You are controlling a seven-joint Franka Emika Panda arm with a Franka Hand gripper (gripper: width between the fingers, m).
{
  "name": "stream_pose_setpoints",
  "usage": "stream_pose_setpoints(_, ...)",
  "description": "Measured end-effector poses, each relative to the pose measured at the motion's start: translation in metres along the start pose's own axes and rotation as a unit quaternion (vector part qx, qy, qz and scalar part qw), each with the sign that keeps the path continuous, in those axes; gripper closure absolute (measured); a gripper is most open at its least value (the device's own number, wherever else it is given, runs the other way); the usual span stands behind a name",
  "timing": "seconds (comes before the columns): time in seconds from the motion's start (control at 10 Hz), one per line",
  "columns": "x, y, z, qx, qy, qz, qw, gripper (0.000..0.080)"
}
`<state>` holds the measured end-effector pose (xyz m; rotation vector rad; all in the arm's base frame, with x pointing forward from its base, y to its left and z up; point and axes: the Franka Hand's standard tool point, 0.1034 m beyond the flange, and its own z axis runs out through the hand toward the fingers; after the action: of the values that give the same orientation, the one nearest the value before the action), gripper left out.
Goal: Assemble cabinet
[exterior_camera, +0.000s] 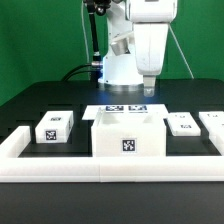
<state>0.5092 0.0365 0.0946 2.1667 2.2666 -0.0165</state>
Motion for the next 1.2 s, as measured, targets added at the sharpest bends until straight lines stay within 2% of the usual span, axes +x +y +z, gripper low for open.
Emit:
stream_pose_setpoints(0.1,-0.009,0.002,0.000,-0.012,0.001,-0.042,0.999,0.0150)
stream_pose_setpoints(0.2,-0.006,0.002,0.000,-0.010,0.002,-0.001,1.000,0.0150)
stream_pose_setpoints(0.5,-0.006,0.000,0.002,-0.009,0.002,0.003,1.000,0.0150)
stream_pose_setpoints(0.6,-0.001,-0.010,0.011,-0.009,0.005,0.012,1.000,0.0150)
stream_pose_setpoints(0.7,0.001,-0.017,0.019,-0.002,0.006,0.018,1.000,0.0150)
stream_pose_setpoints(0.9,-0.001,-0.019,0.043,-0.006,0.013,0.023,1.000,0.0150)
stream_pose_setpoints(1.2,-0.003,-0.025,0.059,0.002,0.016,0.027,1.000,0.0150)
